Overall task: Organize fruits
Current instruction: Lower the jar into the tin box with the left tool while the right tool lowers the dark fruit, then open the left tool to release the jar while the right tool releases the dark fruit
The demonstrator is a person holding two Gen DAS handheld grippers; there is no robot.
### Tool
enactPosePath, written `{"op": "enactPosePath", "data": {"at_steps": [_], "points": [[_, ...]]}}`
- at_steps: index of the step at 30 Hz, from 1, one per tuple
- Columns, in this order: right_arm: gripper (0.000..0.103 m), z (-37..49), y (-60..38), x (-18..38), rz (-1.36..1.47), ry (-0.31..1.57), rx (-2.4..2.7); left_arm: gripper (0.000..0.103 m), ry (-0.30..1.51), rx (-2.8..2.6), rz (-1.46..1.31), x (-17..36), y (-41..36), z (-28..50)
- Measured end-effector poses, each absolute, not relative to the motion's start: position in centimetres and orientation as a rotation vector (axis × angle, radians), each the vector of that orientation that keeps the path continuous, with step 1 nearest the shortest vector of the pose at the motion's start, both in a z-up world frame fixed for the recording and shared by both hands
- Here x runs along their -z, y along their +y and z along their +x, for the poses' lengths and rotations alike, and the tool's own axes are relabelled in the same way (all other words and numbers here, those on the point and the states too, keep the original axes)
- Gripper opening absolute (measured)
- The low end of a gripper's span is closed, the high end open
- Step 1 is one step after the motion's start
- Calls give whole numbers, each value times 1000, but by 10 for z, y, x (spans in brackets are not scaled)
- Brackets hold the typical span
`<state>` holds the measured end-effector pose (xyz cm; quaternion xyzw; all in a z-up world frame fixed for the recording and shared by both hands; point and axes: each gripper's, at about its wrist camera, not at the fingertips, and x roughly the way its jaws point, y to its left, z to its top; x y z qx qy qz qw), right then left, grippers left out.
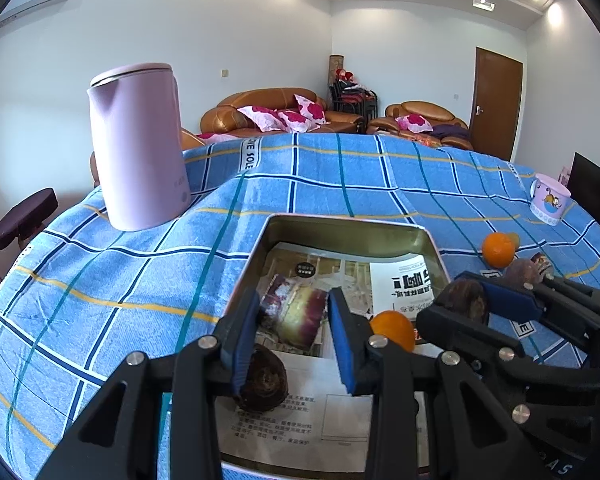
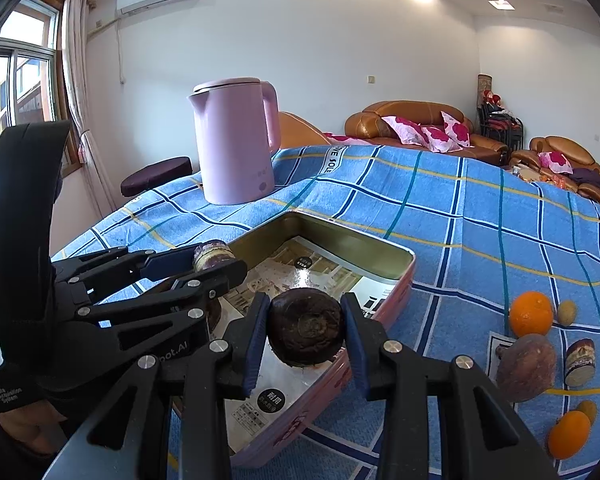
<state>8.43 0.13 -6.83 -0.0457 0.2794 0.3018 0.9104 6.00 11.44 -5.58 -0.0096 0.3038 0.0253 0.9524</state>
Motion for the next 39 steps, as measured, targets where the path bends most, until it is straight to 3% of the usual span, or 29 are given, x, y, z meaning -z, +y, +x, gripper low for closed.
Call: {"op": "enactPosePath", "data": {"at_steps": [32,34,36,39], "points": [[40,87,3,76,-85,610,-645,39,643,-43,-31,61,116,61],[41,87,2,75,-78,607,-645,43,635,-49,-27,59,116,60],[45,87,-1,75,-64,603,-643,58,628,-67,-26,56,118,58],[53,89,-6,75,-41,604,-636,68,612,-70,-36,52,120,54]]}}
